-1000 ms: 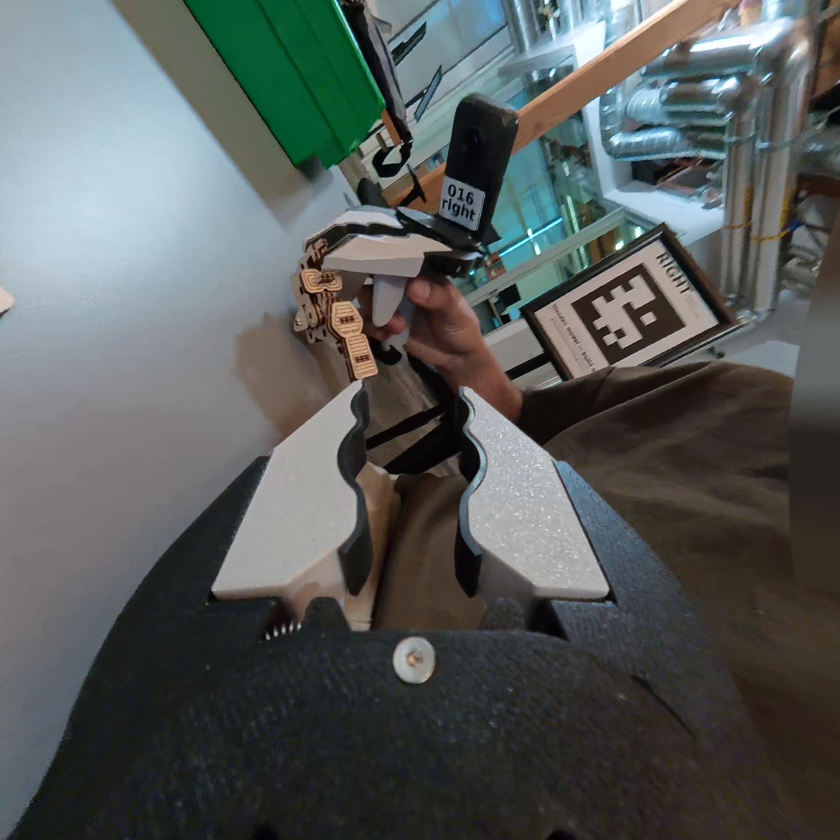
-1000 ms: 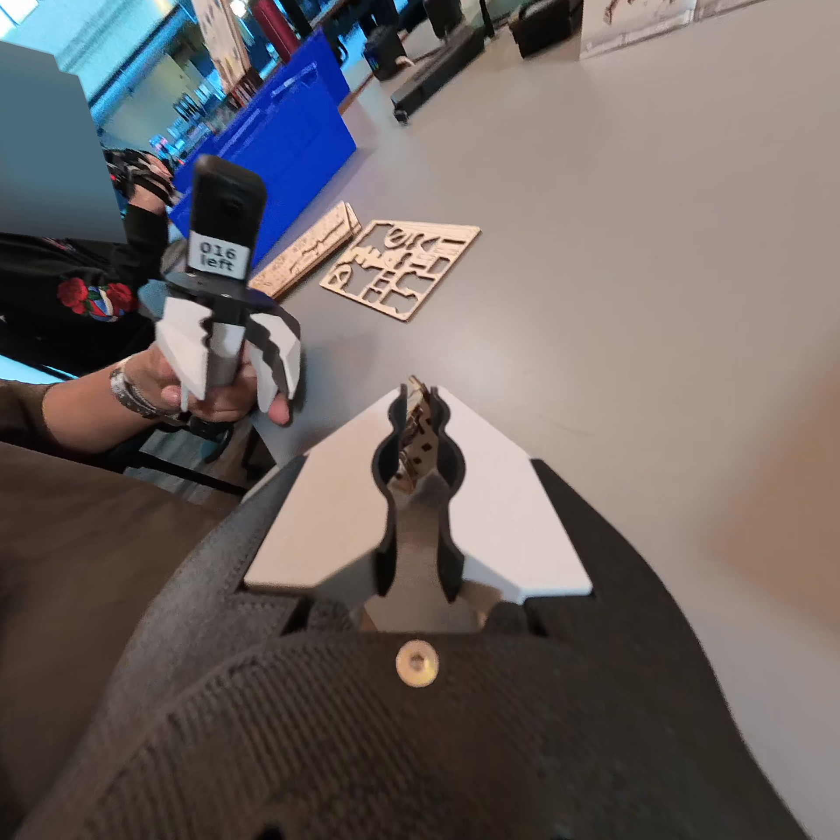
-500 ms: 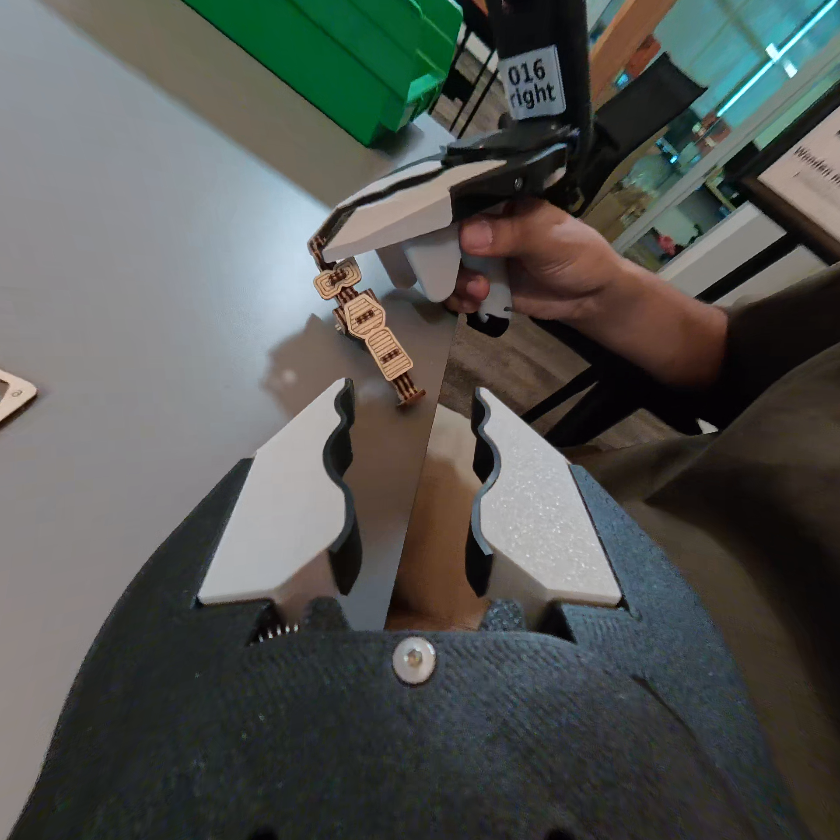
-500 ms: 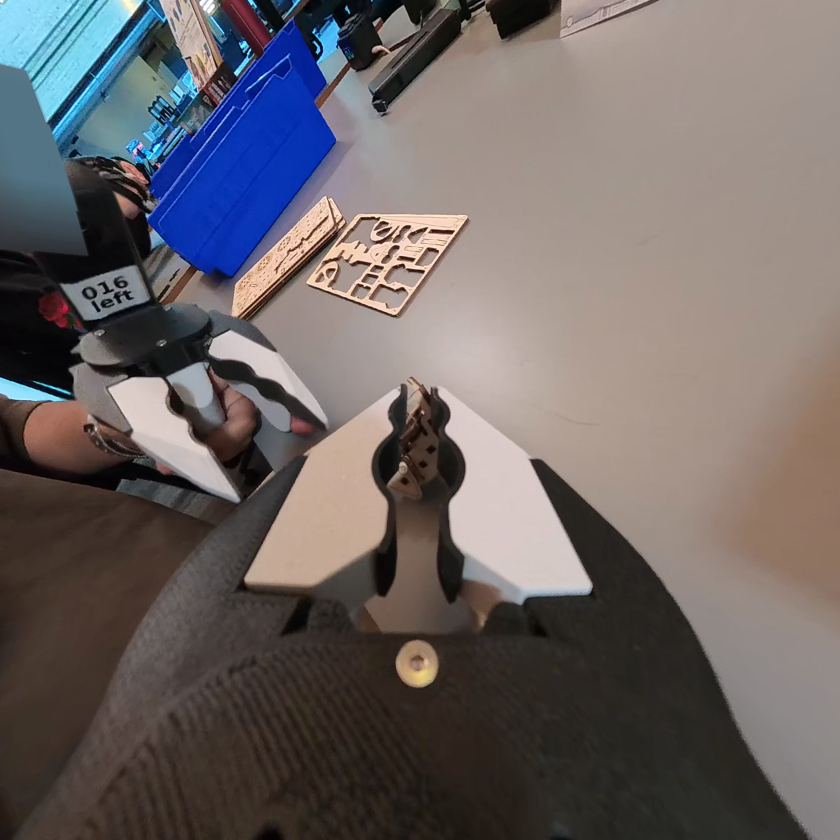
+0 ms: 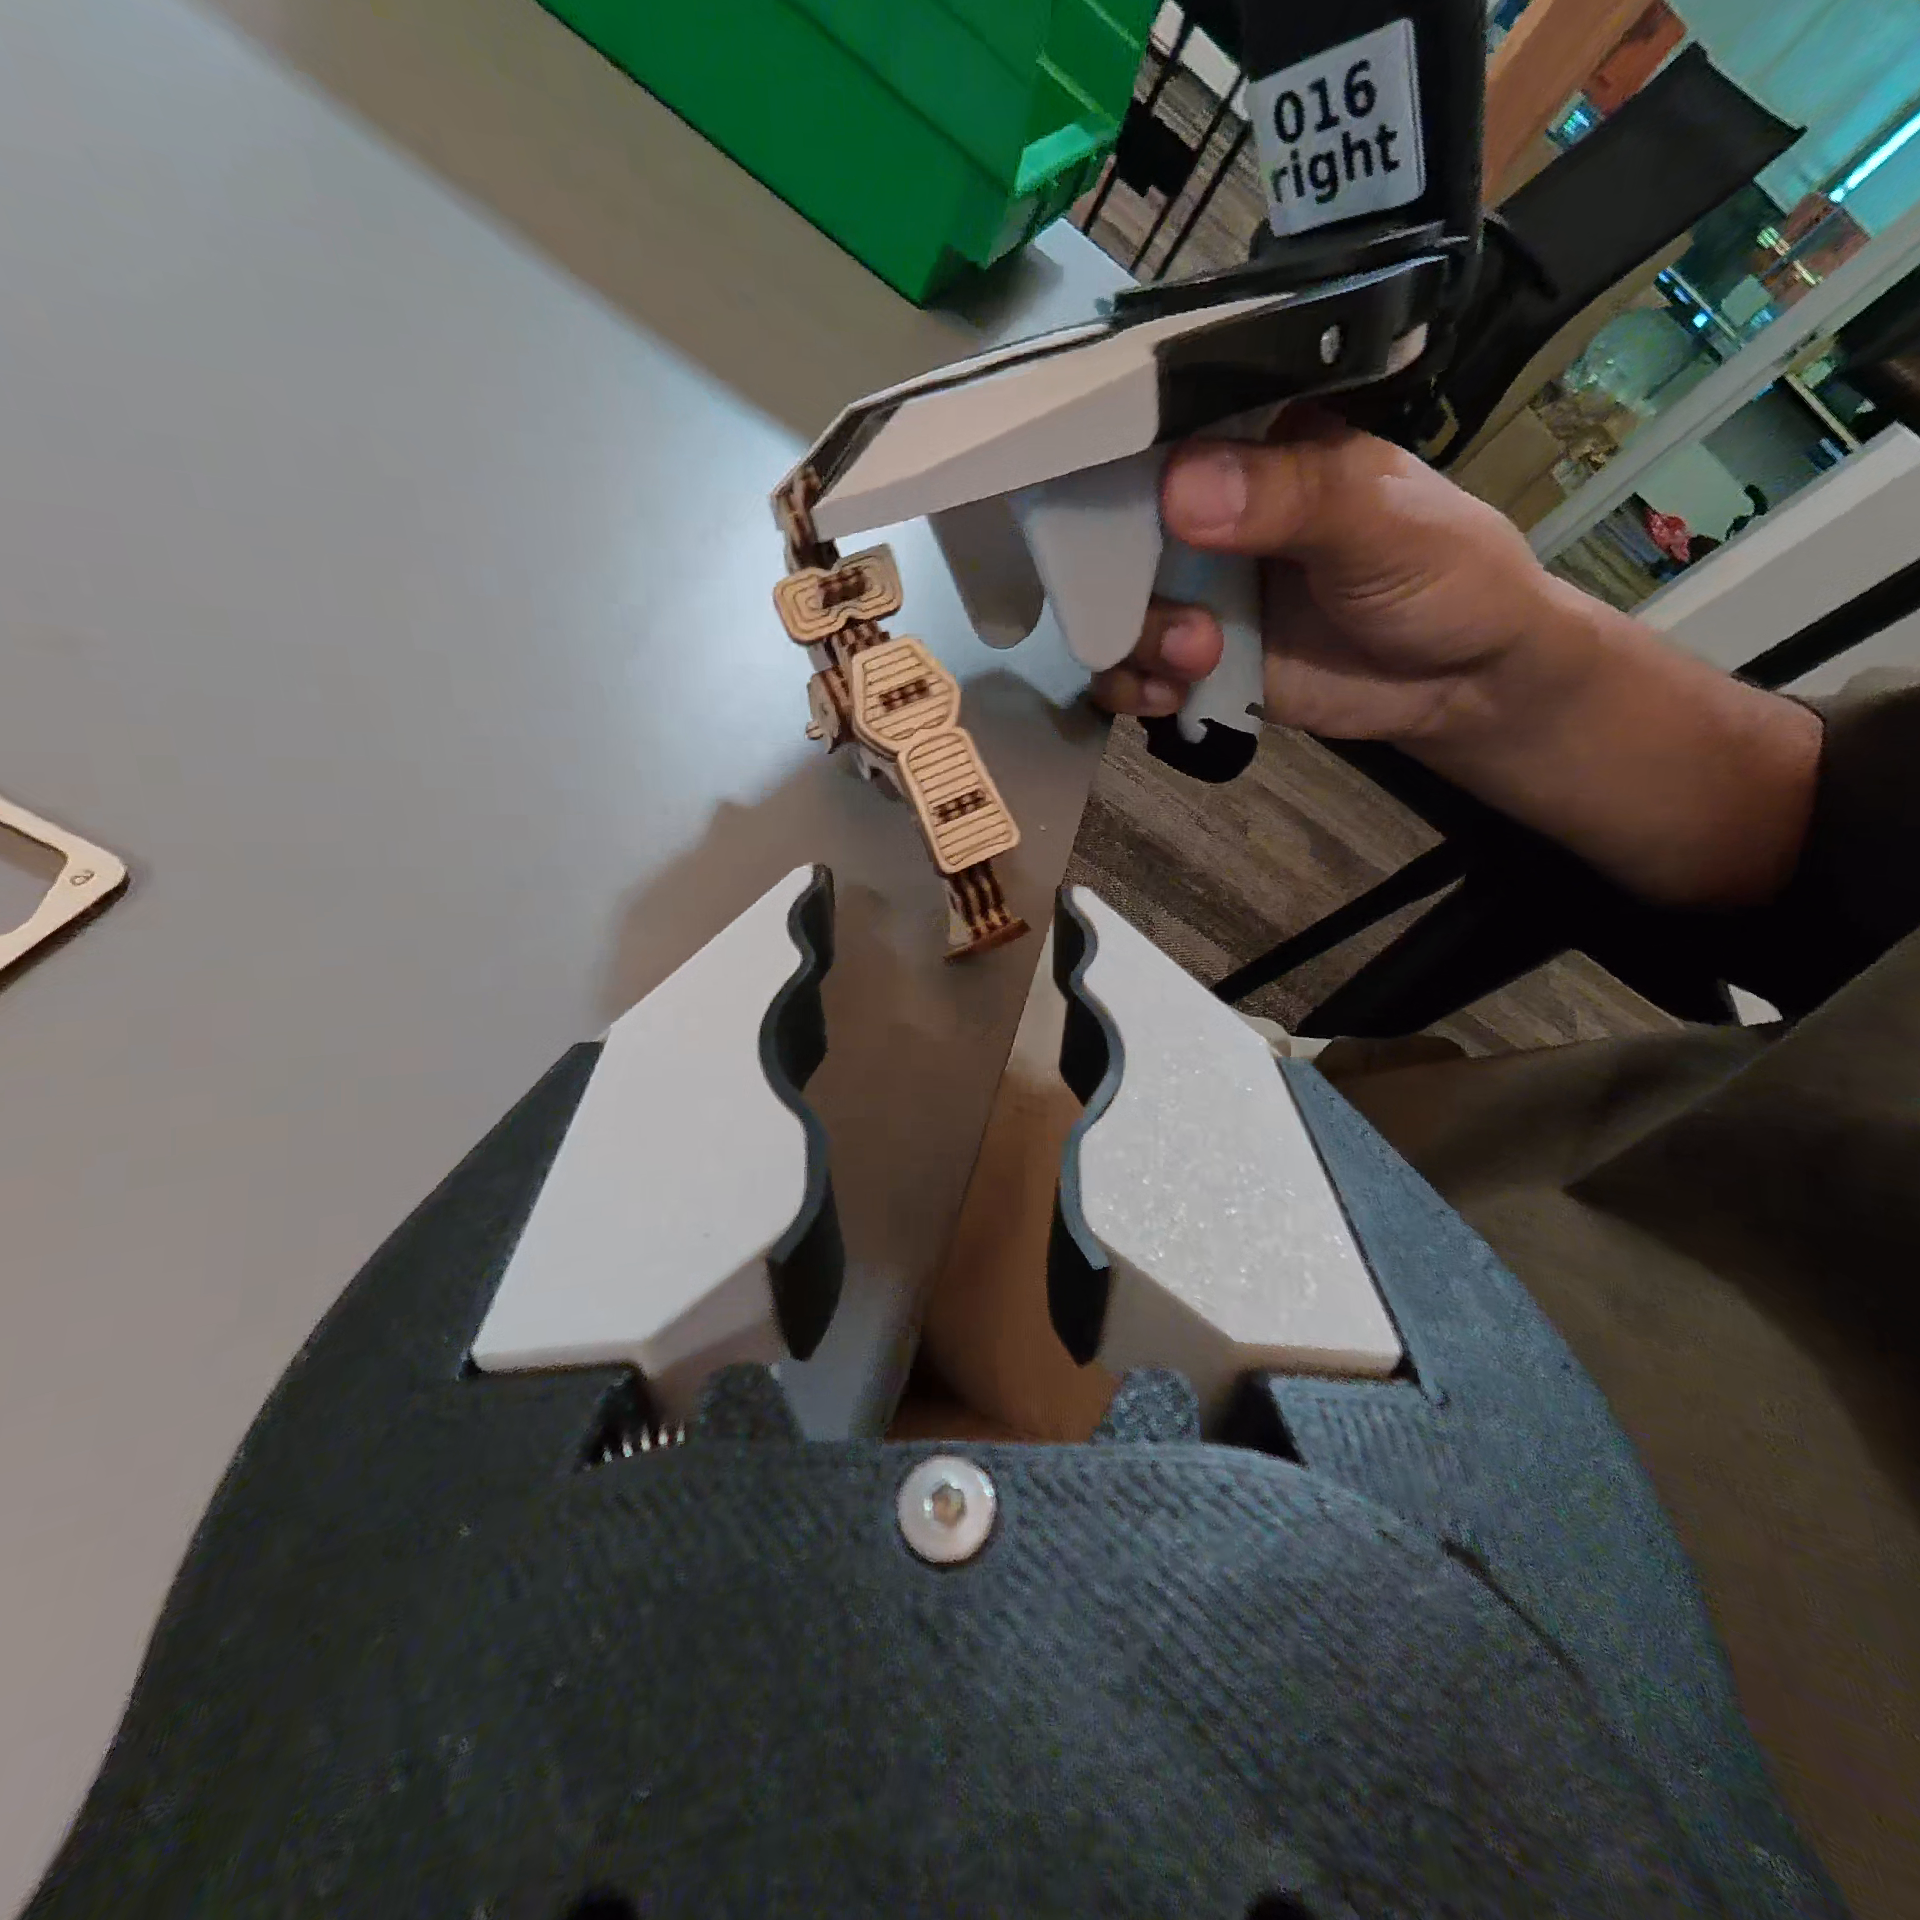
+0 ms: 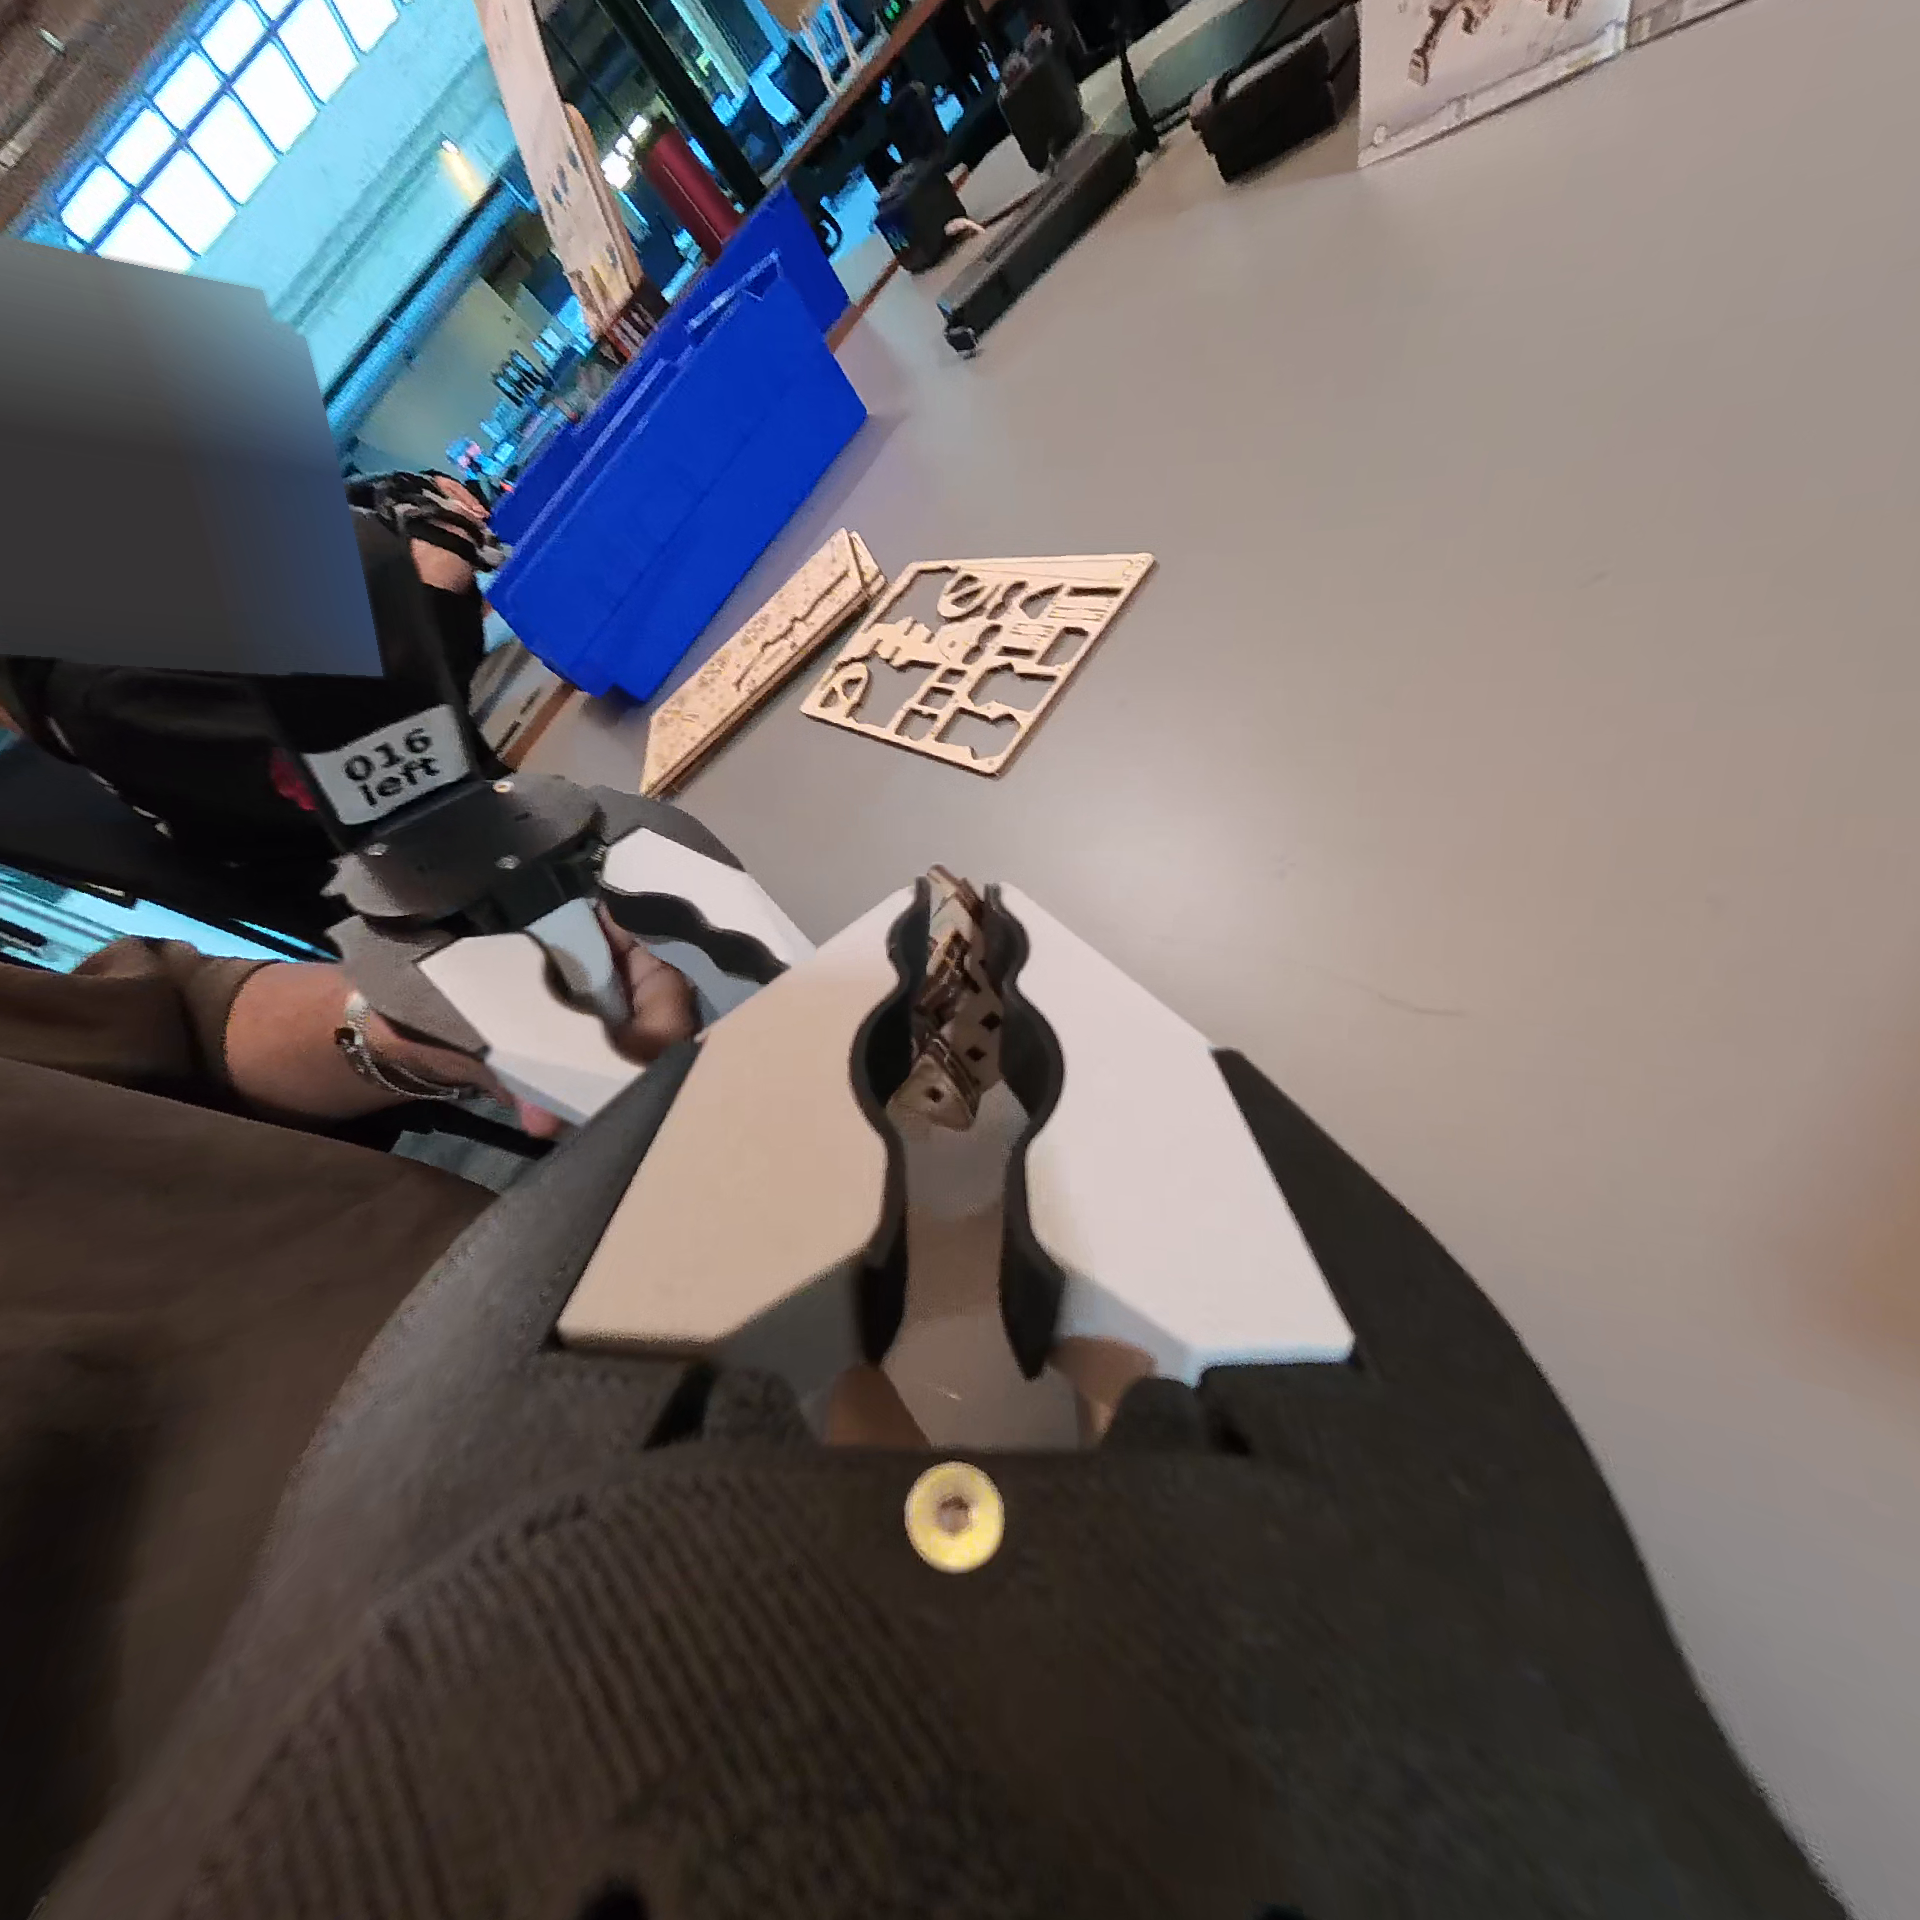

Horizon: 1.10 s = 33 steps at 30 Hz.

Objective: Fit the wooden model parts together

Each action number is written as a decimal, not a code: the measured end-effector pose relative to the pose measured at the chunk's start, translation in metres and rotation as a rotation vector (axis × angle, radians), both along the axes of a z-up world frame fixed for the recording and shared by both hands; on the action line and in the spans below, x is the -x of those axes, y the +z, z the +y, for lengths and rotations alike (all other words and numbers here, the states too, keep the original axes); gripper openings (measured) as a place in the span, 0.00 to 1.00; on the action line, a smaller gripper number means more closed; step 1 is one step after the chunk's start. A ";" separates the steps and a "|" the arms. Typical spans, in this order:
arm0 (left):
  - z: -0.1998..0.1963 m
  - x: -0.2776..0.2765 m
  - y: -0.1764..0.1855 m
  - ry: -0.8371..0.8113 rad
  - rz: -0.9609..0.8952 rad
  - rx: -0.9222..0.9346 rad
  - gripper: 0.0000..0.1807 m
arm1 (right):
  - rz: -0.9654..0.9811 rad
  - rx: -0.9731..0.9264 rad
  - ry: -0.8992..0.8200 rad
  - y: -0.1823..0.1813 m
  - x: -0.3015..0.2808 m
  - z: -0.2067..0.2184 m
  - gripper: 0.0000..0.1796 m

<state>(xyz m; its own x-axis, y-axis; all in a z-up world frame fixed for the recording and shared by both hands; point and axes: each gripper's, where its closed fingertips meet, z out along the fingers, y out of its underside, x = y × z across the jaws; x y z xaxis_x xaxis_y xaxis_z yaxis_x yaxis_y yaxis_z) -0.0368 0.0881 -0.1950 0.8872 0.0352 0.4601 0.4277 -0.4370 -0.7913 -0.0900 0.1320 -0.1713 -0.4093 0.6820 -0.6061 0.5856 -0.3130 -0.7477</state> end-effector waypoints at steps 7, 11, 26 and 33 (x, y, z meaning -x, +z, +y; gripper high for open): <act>0.000 0.002 0.001 0.009 -0.021 -0.007 0.21 | 0.028 0.054 0.012 0.009 0.000 -0.005 0.05; -0.001 0.004 0.004 0.018 -0.042 -0.022 0.19 | 0.026 0.056 0.020 0.008 -0.002 -0.007 0.05; -0.011 0.035 0.010 0.117 -0.114 -0.052 0.16 | -0.072 0.086 0.022 -0.006 -0.003 0.000 0.04; -0.014 0.043 0.009 0.149 -0.167 -0.056 0.16 | -0.096 0.063 0.043 -0.012 -0.004 -0.001 0.04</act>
<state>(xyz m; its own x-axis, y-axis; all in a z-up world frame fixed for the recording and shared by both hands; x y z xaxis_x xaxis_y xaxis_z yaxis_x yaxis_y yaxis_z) -0.0801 0.0745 -0.1856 0.7852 0.1302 0.6054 0.6115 -0.3169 -0.7250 -0.0856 0.1306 -0.1837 -0.3756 0.6243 -0.6849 0.6671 -0.3309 -0.6674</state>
